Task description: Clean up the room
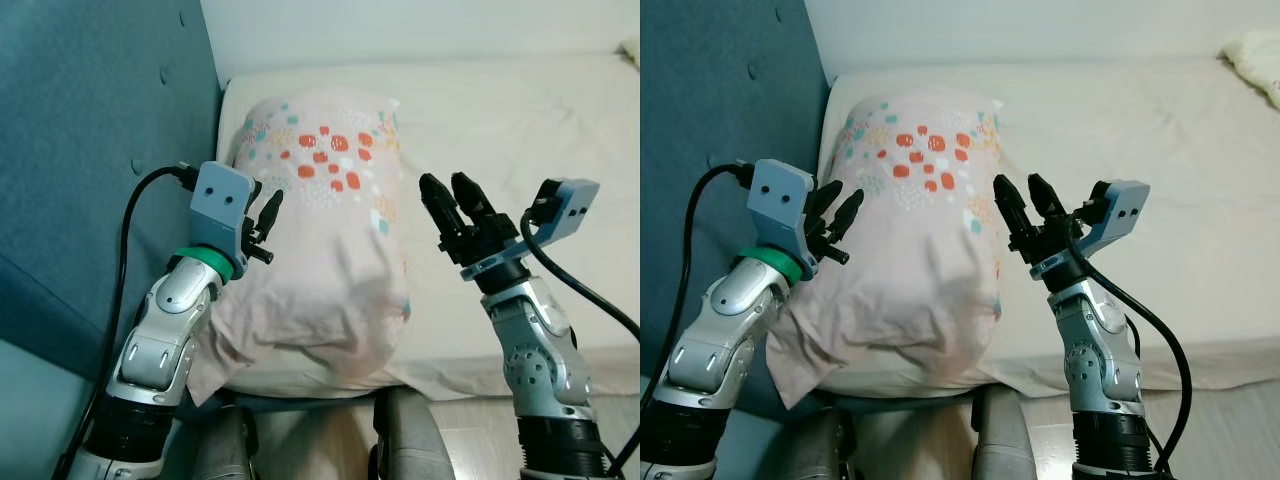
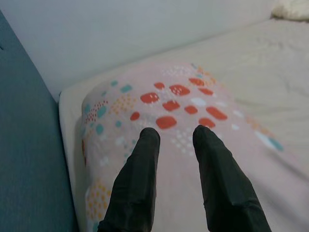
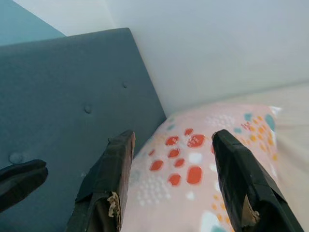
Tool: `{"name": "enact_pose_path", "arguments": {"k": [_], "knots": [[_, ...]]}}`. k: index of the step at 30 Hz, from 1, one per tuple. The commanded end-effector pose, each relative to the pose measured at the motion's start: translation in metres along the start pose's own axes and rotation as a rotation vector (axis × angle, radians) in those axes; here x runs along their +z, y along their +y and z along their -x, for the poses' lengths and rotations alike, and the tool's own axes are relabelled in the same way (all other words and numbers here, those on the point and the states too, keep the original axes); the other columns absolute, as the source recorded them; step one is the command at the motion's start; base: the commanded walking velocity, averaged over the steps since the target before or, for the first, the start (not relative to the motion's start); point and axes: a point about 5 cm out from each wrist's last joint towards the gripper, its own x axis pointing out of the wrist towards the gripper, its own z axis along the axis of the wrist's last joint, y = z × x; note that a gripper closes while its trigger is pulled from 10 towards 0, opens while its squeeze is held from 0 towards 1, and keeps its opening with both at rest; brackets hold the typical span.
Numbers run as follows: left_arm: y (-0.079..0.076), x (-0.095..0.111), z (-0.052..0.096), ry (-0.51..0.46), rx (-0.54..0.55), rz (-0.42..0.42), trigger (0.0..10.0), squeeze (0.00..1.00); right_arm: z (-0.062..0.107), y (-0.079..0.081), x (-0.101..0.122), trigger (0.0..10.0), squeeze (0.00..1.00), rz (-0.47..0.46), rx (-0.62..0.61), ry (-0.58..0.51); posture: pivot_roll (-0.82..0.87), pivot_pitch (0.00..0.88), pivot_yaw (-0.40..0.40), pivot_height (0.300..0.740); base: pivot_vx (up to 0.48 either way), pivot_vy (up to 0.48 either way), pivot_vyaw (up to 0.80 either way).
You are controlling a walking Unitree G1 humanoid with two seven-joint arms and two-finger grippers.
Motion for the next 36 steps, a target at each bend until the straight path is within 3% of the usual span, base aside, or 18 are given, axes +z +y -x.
{"name": "enact_pose_path", "arguments": {"k": [1, 16, 24, 27, 31, 34, 36], "knots": [[-0.004, -0.003, -0.002, 0.006, -0.009, 0.002, 10.0, 0.0, 0.002, -0.002, -0.004, 10.0, 0.0, 0.002, -0.011, 0.022, -0.04, 0.0, 0.033, 0.674, 0.0, 0.0, 0.0], [-0.022, 0.003, -0.013, -0.022, -0.059, 0.026, 10.0, 0.0, 0.003, -0.004, -0.005, 10.0, 0.0, 0.001, -0.006, 0.04, -0.04, 0.0, 0.033, 0.74, 0.0, 0.0, 0.0], [-0.025, -0.002, -0.011, -0.011, -0.07, 0.015, 10.0, 0.0, 0.003, -0.004, -0.009, 10.0, 0.0, 0.012, -0.006, 0.063, -0.04, 0.0, 0.029, 0.74, 0.0, 0.0, 0.0], [-0.029, -0.022, -0.001, 0.038, -0.084, 0.018, 10.0, 0.0, 0.015, -0.001, -0.041, 10.0, 0.0, 0.095, 0.008, 0.193, -0.04, 0.0, 0.026, 0.74, 0.0, 0.0, 0.0], [-0.03, -0.034, 0.004, 0.07, -0.076, 0.008, 10.0, 0.0, 0.021, 0.0, -0.058, 10.0, 0.0, 0.084, -0.01, 0.233, -0.04, 0.0, 0.025, 0.74, 0.0, 0.0, 0.0], [-0.028, -0.059, 0.014, 0.145, -0.049, -0.015, 10.0, 0.0, 0.033, 0.003, -0.093, 10.0, 0.0, 0.056, -0.041, 0.332, -0.03, 0.0, 0.023, 0.74, 0.0, 0.0, 0.0], [-0.028, -0.064, 0.017, 0.162, -0.046, -0.022, 10.0, 0.0, 0.035, 0.003, -0.1, 10.0, 0.0, 0.053, -0.044, 0.356, -0.03, 0.0, 0.022, 0.74, 0.0, 0.0, 0.0]]}}
